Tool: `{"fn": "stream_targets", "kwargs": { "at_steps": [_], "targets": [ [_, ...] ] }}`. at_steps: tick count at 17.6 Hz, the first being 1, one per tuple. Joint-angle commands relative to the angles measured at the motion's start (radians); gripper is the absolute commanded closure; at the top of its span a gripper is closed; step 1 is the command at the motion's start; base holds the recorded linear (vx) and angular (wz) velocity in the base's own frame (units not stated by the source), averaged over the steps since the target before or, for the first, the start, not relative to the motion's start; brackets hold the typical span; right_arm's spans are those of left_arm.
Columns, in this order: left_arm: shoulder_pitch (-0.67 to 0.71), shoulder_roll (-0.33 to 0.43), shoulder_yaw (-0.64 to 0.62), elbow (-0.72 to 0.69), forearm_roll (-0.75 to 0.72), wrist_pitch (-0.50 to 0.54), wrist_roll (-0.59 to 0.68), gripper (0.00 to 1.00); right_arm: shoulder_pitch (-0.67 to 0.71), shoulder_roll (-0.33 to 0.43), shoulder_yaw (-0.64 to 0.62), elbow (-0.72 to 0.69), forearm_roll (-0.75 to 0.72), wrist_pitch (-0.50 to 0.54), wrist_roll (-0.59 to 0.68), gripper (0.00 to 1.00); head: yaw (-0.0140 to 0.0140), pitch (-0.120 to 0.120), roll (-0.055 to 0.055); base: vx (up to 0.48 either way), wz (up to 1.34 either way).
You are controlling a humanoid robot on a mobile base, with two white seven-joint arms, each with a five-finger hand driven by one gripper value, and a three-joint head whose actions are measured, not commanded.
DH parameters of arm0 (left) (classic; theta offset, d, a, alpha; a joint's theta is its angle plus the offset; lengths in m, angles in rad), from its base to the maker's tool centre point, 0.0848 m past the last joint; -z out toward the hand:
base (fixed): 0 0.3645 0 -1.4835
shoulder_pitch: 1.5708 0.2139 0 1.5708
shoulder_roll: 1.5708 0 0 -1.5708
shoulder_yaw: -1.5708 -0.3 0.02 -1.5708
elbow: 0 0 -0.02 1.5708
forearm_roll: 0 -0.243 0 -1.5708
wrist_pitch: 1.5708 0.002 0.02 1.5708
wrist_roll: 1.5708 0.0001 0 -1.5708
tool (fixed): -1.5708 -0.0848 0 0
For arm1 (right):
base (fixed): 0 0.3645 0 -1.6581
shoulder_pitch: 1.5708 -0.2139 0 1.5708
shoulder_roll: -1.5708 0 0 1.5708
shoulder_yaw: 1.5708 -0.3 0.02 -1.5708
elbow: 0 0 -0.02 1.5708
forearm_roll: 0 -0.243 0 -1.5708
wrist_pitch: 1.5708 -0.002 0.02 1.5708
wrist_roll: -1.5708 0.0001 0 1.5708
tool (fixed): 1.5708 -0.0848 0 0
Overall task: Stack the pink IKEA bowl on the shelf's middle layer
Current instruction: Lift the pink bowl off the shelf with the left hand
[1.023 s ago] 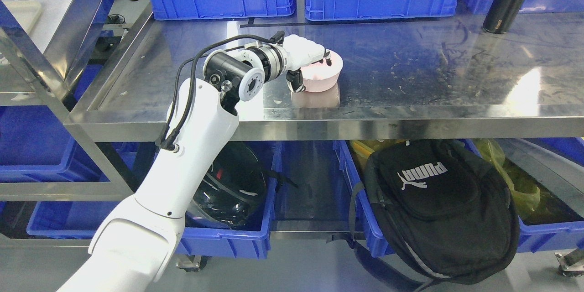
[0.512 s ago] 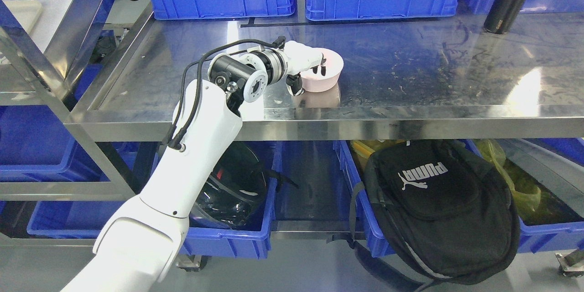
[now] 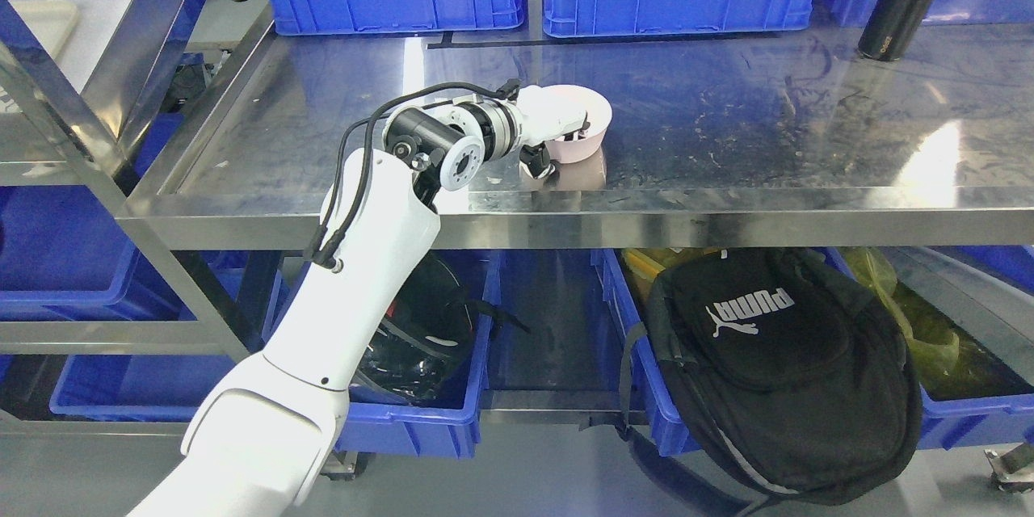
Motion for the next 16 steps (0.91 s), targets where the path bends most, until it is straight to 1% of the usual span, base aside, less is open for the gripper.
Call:
{"fn": "stream_targets", "kwargs": {
  "at_steps": [1,3,5,8,13,16],
  "targets": [
    [0.021,-0.005,0.183,0.03,0.005,-0.135,-0.007,0.99,0.023,-0.017,0.0,-0.017,0.0,0.001,0.0,0.0,0.0,0.0,0.0,0.003,0.01],
    [0.024,-0.005,0.248,0.004,0.009,-0.189,0.0,0.99,0.023,-0.017,0.0,-0.017,0.0,0.001,0.0,0.0,0.0,0.0,0.0,0.005,0.01],
    [0.044,-0.005,0.293,-0.045,0.023,-0.206,0.002,0.98,0.023,-0.017,0.0,-0.017,0.0,0.001,0.0,0.0,0.0,0.0,0.0,0.004,0.01],
    [0.055,-0.005,0.314,-0.105,0.043,-0.269,0.002,0.98,0.023,-0.017,0.0,-0.017,0.0,0.001,0.0,0.0,0.0,0.0,0.0,0.0,0.0],
    [0.038,-0.005,0.355,-0.143,0.09,-0.286,-0.003,0.97,0.023,-0.017,0.0,-0.017,0.0,0.001,0.0,0.0,0.0,0.0,0.0,0.0,0.02],
    [0.026,-0.005,0.38,-0.182,0.163,-0.364,-0.013,0.97,0.023,-0.017,0.0,-0.017,0.0,0.001,0.0,0.0,0.0,0.0,0.0,-0.001,0.06]
  ]
}}
